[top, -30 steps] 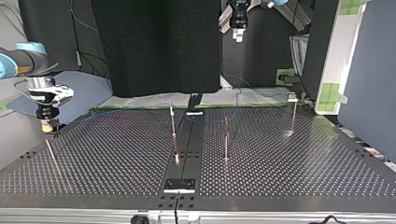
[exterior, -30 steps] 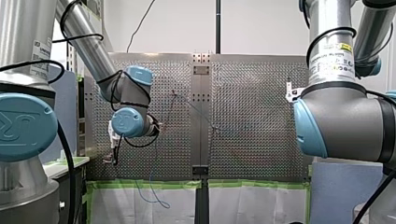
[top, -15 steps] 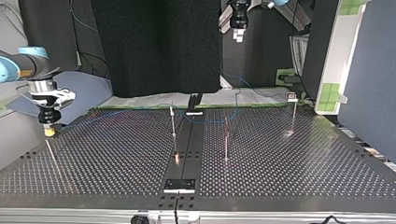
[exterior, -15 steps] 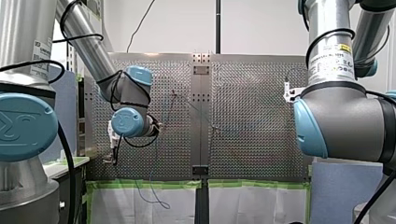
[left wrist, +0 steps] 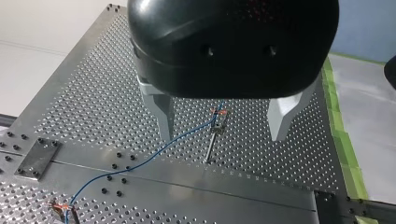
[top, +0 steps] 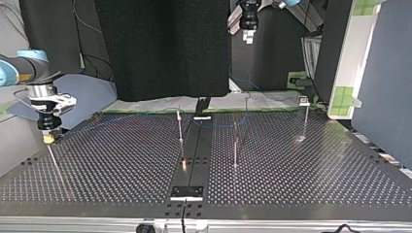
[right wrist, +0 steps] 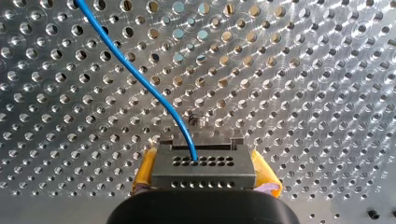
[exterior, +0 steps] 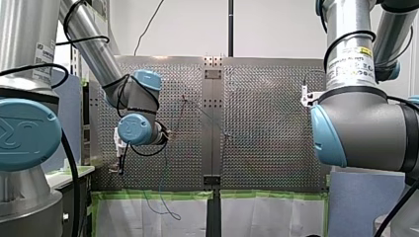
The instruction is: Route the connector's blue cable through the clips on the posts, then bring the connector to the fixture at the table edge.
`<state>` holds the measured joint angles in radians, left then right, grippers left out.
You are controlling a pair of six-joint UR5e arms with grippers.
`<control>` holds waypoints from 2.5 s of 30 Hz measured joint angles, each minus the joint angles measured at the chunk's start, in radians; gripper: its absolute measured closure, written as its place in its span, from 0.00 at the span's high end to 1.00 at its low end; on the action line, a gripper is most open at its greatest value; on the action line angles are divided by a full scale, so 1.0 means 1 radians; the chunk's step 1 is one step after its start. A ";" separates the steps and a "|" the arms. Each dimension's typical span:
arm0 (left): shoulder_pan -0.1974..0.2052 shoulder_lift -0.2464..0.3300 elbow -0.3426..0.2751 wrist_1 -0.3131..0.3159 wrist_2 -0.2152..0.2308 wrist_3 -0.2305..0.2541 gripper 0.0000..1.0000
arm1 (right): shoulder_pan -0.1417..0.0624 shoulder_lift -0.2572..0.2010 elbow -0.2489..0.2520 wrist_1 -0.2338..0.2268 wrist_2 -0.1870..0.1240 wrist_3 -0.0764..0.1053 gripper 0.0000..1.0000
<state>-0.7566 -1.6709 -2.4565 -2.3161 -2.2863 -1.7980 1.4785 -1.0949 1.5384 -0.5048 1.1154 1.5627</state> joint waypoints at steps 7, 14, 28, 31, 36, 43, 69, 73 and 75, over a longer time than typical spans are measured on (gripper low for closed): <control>0.000 0.000 0.000 0.000 0.000 0.000 1.00 | 0.001 0.000 -0.004 -0.002 -0.002 0.000 0.00; 0.001 0.000 0.000 -0.003 0.000 0.000 1.00 | 0.002 0.003 -0.008 -0.004 -0.018 0.002 0.00; 0.001 0.000 0.000 -0.006 0.000 0.000 1.00 | 0.004 0.019 -0.011 -0.003 -0.036 0.000 0.00; 0.001 0.000 0.000 -0.006 0.000 0.001 1.00 | 0.004 0.021 -0.011 -0.004 -0.037 0.002 0.00; 0.003 0.000 0.000 -0.006 0.000 0.004 1.00 | 0.004 0.022 -0.016 -0.003 -0.038 0.003 0.00; 0.004 0.000 0.001 -0.005 0.000 0.005 1.00 | 0.005 0.022 -0.021 -0.005 -0.047 0.005 0.00; 0.006 0.000 0.000 -0.009 0.000 0.006 1.00 | 0.007 0.020 -0.031 0.021 -0.049 -0.025 1.00; 0.006 0.000 0.000 -0.009 0.000 0.006 1.00 | 0.007 0.020 -0.031 0.021 -0.049 -0.025 1.00; 0.006 0.000 0.000 -0.009 -0.001 0.006 1.00 | 0.007 0.020 -0.031 0.021 -0.049 -0.025 1.00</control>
<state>-0.7502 -1.6710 -2.4569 -2.3250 -2.2871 -1.7916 1.4852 -1.0745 1.5076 -0.4838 1.0667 1.5374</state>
